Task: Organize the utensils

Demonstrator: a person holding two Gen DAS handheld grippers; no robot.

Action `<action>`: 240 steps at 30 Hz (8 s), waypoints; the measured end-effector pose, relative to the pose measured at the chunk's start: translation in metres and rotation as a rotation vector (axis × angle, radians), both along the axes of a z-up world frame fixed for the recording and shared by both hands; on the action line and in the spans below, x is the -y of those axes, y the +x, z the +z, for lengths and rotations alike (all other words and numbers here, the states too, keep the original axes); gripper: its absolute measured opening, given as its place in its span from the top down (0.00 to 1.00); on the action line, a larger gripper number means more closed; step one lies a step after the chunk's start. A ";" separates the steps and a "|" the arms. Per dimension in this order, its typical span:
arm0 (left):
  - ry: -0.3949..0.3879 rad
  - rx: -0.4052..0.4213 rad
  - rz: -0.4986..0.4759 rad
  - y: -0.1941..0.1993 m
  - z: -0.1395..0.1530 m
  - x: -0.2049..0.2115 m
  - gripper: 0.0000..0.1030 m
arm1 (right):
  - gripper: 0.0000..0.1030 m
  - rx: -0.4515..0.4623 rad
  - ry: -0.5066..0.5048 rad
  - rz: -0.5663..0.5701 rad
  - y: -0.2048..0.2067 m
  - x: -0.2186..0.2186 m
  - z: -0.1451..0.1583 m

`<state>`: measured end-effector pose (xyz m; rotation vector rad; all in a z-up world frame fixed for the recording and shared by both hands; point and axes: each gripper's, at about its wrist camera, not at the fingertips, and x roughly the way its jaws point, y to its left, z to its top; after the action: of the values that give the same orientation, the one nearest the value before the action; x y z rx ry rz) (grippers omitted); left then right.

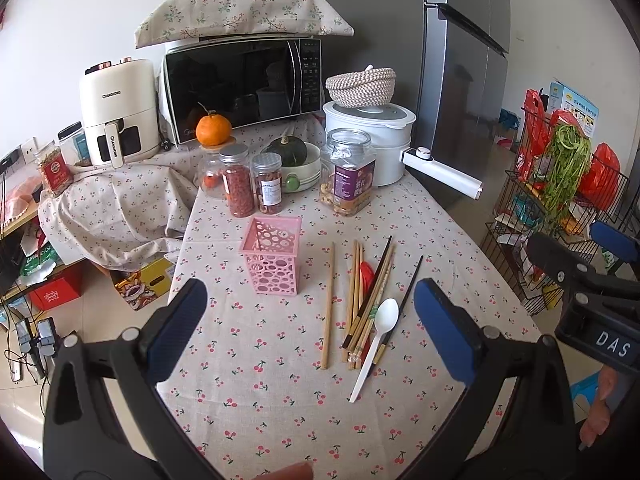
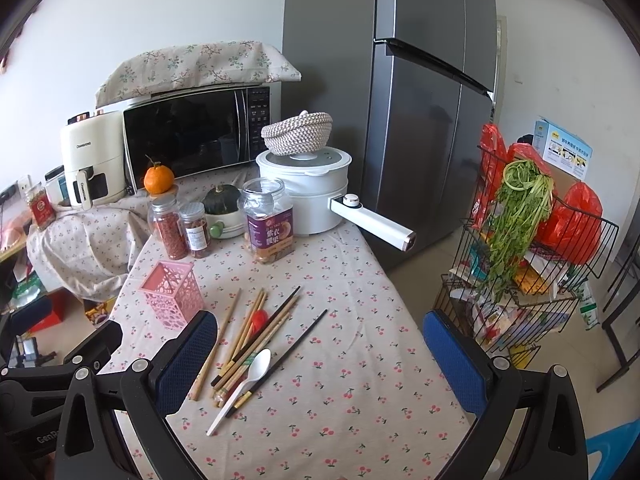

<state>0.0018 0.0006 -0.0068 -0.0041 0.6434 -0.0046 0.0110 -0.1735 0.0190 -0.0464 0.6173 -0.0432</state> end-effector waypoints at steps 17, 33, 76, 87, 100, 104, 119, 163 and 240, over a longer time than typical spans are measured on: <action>0.001 0.000 0.003 -0.001 -0.001 -0.001 0.00 | 0.00 -0.001 0.003 0.007 -0.001 -0.001 0.000; 0.007 -0.009 0.017 -0.003 -0.004 -0.005 0.00 | 0.00 -0.005 0.002 0.020 0.000 -0.006 -0.002; 0.006 -0.067 0.024 0.033 -0.018 -0.017 0.00 | 0.00 -0.142 0.109 -0.048 0.040 0.038 -0.023; -0.080 -0.257 -0.154 0.084 -0.036 0.013 0.14 | 0.00 -0.327 0.284 -0.041 0.090 0.079 -0.058; 0.034 -0.575 -0.104 0.217 -0.120 0.054 0.79 | 0.10 -0.433 0.343 -0.065 0.126 0.104 -0.096; 0.071 -0.622 -0.054 0.241 -0.143 0.052 0.79 | 0.11 -0.449 0.351 -0.045 0.131 0.103 -0.099; 0.096 -0.697 -0.041 0.254 -0.174 0.049 0.93 | 0.11 -0.485 0.366 -0.037 0.141 0.098 -0.108; -0.122 -0.132 -0.172 0.083 -0.033 -0.060 0.93 | 0.71 -0.722 0.106 -0.140 0.234 0.004 -0.223; -0.268 -0.009 -0.001 0.213 -0.051 -0.119 0.93 | 0.94 -0.278 0.439 0.293 0.231 -0.115 -0.067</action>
<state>0.2152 0.1199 -0.0575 -0.2625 0.6479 -0.0912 0.2424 -0.0584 -0.0477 0.2861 0.8806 0.3879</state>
